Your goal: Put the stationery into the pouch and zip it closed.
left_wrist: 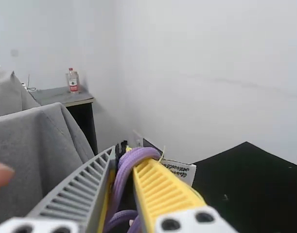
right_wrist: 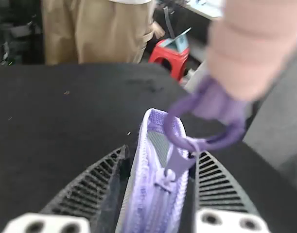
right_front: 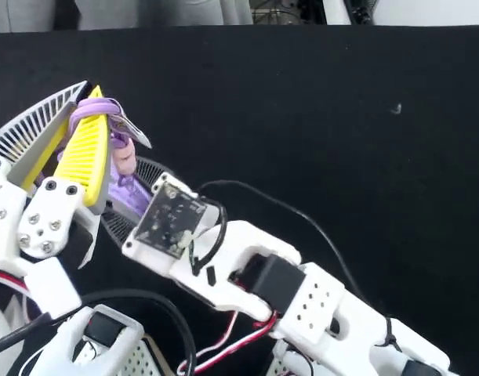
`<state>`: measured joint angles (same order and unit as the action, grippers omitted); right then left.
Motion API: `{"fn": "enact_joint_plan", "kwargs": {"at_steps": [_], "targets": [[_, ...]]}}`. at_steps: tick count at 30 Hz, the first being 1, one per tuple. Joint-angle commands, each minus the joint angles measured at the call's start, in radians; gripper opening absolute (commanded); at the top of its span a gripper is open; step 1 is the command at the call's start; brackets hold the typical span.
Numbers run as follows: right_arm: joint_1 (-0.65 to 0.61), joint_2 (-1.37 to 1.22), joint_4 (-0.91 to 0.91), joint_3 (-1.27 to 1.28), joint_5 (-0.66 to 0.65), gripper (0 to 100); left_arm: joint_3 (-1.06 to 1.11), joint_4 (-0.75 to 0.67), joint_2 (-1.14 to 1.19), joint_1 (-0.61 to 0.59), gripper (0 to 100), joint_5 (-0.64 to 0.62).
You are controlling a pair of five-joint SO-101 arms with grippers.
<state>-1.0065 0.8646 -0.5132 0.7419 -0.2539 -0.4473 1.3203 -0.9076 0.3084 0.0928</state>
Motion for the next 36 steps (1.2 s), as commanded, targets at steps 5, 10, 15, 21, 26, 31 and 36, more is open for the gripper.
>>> {"fn": "enact_joint_plan", "kwargs": {"at_steps": [5, 10, 15, 21, 26, 31, 36], "targets": [[-0.008, 0.001, -0.112, -0.124, -0.011, 19.4, -0.065, -0.005, -0.008, 0.008, 3, 0.008], [0.018, 0.004, -0.115, -0.117, -0.011, 3.1, -0.091, -0.002, -0.008, 0.008, 3, 0.011], [0.023, 0.01, -0.12, -0.116, -0.032, 1.1, -0.09, 0.068, -0.009, 0.002, 3, 0.028], [0.071, 0.031, -0.118, -0.101, -0.041, 1.1, -0.077, 0.143, -0.081, -0.05, 3, 0.209], [0.104, 0.131, -0.115, -0.051, -0.04, 1.1, -0.013, 0.14, -0.141, -0.245, 3, 0.247], [0.109, 0.205, -0.12, -0.012, -0.043, 1.1, 0.17, 0.086, -0.15, -0.406, 3, 0.245], [0.117, 0.237, -0.127, 0.021, -0.044, 1.1, 0.354, -0.077, -0.15, -0.618, 3, 0.238]]}}
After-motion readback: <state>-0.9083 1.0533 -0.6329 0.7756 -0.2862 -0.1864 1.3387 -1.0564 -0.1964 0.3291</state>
